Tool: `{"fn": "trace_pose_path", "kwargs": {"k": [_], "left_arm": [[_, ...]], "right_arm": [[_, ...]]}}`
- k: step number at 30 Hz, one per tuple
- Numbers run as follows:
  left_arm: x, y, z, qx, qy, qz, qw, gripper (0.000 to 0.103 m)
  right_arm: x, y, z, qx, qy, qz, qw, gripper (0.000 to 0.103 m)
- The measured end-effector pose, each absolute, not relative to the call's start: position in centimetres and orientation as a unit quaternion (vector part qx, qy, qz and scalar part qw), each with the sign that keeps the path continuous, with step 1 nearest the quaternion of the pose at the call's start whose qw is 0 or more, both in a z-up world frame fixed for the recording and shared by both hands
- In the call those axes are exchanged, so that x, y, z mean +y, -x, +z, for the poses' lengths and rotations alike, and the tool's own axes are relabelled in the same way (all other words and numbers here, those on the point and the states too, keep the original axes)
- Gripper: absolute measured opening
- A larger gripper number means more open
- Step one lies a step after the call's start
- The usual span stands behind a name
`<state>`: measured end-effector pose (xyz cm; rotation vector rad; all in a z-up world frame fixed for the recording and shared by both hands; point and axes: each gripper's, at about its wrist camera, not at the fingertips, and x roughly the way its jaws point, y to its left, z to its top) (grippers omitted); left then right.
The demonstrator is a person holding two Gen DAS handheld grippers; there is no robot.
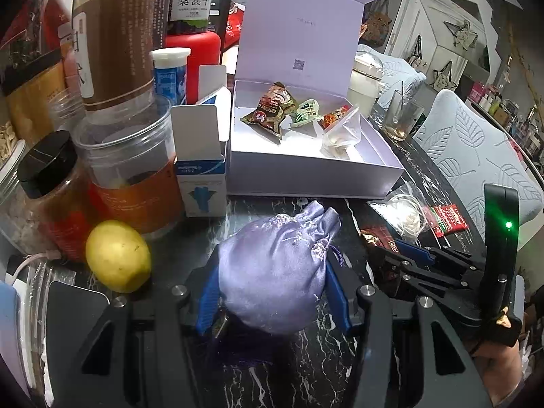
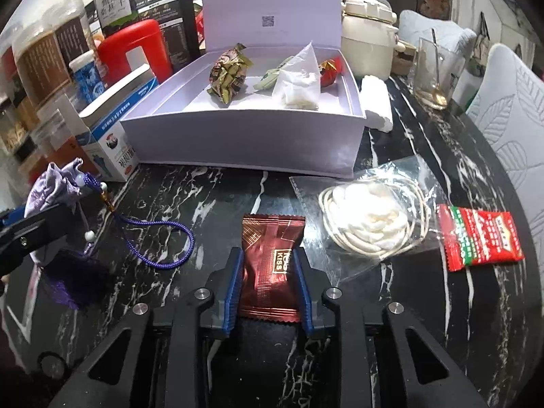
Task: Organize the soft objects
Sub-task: 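Grasp the dark red chocolate packet with the right gripper while the left holds the pouch, then lift the pouch and red packet and carry both over the gift box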
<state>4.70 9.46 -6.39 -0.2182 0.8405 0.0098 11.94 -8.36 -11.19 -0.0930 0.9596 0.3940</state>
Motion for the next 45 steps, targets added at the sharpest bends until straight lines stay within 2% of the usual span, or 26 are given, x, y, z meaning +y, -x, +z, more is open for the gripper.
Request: {"fn": "trace_pose_path", "kwargs": {"k": [26,45], "left_arm": [[5.4,-1.9,-4.8,0.396,0.083,-0.032,0.914,0.054],[2.1,0.1,0.8,0.329,0.05,-0.065,0.941,0.054]], "right_arm": [[-12.9,-4.7,-7.8,0.444,-0.006,0.212,0.87,0.029],[-15.3,-0.6,-0.6,0.353,-0.005,0.254,0.9,0.029]]}}
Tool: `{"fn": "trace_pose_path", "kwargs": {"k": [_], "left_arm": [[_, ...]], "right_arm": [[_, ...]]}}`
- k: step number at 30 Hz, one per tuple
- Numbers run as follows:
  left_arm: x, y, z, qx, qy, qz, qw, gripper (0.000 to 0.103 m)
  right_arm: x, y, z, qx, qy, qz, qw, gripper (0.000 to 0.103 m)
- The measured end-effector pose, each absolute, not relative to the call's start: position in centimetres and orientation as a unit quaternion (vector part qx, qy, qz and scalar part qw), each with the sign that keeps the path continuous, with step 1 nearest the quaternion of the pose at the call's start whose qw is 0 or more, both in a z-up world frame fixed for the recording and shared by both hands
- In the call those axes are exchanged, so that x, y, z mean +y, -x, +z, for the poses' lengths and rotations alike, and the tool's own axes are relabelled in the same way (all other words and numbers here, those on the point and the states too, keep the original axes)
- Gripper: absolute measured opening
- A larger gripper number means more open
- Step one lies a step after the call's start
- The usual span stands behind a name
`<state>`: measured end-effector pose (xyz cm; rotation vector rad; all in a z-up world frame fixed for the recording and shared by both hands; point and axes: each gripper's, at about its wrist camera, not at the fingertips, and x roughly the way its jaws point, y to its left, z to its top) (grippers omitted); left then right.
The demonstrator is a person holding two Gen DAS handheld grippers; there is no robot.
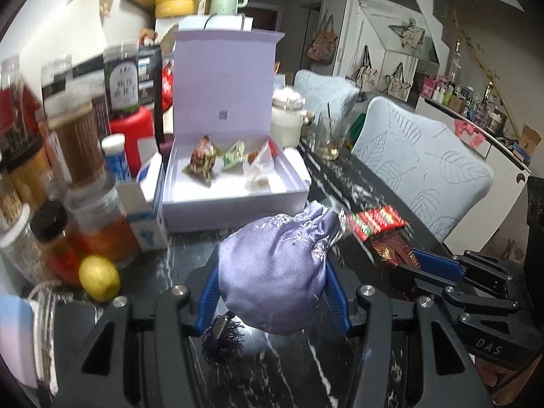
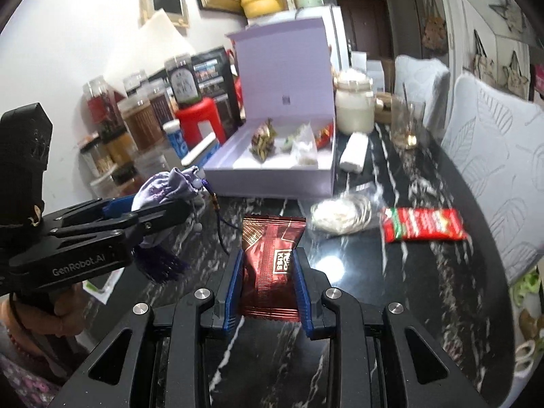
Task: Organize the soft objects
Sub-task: 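Lift the pouch and red packet and carry both over the gift box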
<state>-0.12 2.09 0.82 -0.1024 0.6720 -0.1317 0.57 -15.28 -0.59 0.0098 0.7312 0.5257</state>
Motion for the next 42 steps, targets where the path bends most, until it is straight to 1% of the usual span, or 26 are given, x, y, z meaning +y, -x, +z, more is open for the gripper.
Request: {"fn": "trace_pose_path", "kwargs": {"k": [8,15,27,35,42], "left_arm": [[2.1,-1.9,4.2,0.285,0.032,-0.07,0.955,0.054],[2.6,-4.6,6.7,0.256,0.032,-0.08,0.963,0.054],[4.5,-12.6,10.5,0.206,0.031,-0.062,0.976,0.054],[6.0,-17.9,10.6,0.193,0.039,-0.034,0.98,0.054],[7.6,-22.4,8.6,0.21,0.048,-0.012,0.976,0.054]], "right_arm": [[-15.2,-2.0,2.7,0.308,0.011,0.269,0.913,0.029],[-14.3,-5.0,5.5,0.275,0.03,0.291,0.916,0.029],[-12.0,-11.4,9.3,0.219,0.068,0.293,0.928,0.029],[-10.6,-17.2,9.7,0.204,0.063,0.292,0.932,0.029],[-9.3,-22.5,9.1,0.197,0.057,0.29,0.935,0.029]]}}
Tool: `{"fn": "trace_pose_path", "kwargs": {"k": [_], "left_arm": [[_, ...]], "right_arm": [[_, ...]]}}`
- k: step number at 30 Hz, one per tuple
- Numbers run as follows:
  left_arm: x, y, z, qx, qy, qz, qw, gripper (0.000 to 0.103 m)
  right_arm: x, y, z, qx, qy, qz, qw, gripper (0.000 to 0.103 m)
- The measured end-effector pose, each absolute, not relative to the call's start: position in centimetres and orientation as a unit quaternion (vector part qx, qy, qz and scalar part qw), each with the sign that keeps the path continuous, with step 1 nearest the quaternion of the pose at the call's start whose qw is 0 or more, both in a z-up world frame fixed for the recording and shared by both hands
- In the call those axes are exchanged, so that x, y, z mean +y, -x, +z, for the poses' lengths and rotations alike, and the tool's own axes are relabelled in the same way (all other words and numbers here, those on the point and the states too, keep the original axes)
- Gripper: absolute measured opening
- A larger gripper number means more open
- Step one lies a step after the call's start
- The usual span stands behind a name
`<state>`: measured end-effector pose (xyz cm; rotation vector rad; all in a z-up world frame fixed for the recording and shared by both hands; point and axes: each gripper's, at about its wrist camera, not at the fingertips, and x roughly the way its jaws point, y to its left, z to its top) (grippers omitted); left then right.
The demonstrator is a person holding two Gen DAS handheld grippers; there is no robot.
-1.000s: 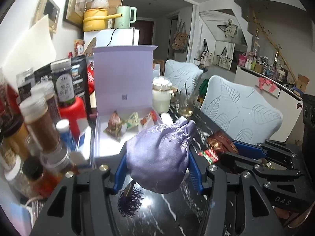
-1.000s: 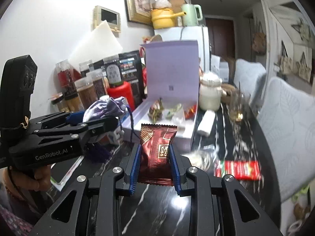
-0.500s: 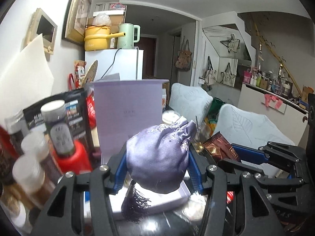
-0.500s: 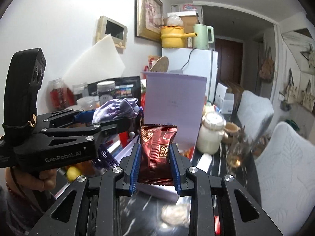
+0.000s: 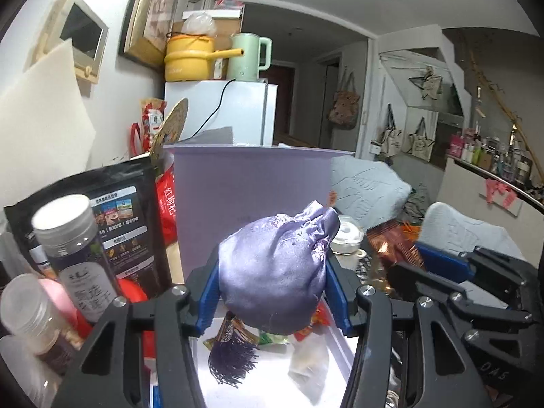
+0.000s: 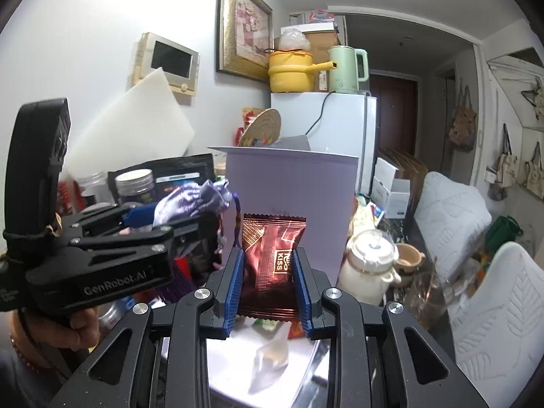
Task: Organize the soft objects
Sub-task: 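Lift the pouch and red packet and carry both over the gift box, then open the left gripper to drop the pouch while the right releases the red packet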
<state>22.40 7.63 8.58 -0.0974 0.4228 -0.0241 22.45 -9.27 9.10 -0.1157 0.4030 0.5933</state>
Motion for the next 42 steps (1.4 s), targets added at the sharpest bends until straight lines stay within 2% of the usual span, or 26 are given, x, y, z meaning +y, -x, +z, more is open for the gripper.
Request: {"fn": "trace_pose_path", "kwargs": {"k": [13,42], "left_arm": [[8.9,-27.8,3.7,0.278,0.034,0.033,0.96,0.054],[7.7,-33.5,-5.6,0.41,-0.001,0.042,0.911,0.054]], "right_arm": [[-7.1,-28.7,5.3,0.235,0.052,0.303,0.922,0.029],[-7.1,-35.3,-3.4,0.377,0.072,0.279,0.88,0.029]]}}
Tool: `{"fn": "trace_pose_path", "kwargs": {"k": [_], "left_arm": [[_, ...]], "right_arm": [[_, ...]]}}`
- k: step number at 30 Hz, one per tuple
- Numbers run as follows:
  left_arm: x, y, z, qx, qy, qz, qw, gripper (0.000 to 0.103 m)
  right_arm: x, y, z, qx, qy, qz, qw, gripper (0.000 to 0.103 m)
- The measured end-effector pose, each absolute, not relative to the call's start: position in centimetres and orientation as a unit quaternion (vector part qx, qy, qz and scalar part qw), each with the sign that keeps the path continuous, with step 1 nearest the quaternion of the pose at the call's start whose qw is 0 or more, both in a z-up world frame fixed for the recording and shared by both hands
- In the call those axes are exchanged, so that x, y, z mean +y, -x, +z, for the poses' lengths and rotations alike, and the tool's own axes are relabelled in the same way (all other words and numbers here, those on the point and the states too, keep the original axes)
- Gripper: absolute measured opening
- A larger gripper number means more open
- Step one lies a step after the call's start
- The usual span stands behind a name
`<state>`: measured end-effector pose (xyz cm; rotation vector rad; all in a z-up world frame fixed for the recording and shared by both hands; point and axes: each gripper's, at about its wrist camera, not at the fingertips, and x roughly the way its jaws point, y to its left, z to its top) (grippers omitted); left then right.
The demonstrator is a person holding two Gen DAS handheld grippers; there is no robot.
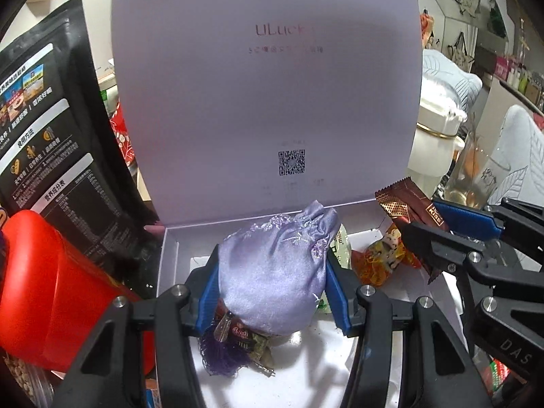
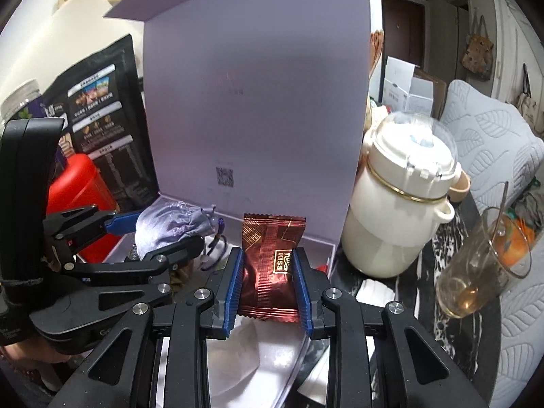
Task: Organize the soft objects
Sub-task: 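Open the left gripper to drop the pouch while the right releases the red packet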
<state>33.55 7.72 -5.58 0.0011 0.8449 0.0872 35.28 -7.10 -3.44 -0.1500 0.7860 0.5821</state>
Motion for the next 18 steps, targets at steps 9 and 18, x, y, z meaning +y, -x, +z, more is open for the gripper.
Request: {"fn": "trace_pose_path", "kwargs": {"k": [9,18], "left_arm": [[7.1,-34.5,-6.8,0.433,0.0,0.039,0.901,0.054],[7.0,-35.6,-7.7,0.452,0.005,0.039,0.891,0.054]], "right_arm": [[-6.5,-35.6,-4.6,0.389,0.083,0.275,0.875,0.029],[-6.1,-36.3,-5.5,0.403,0.089,0.273,0.869,0.029]]}}
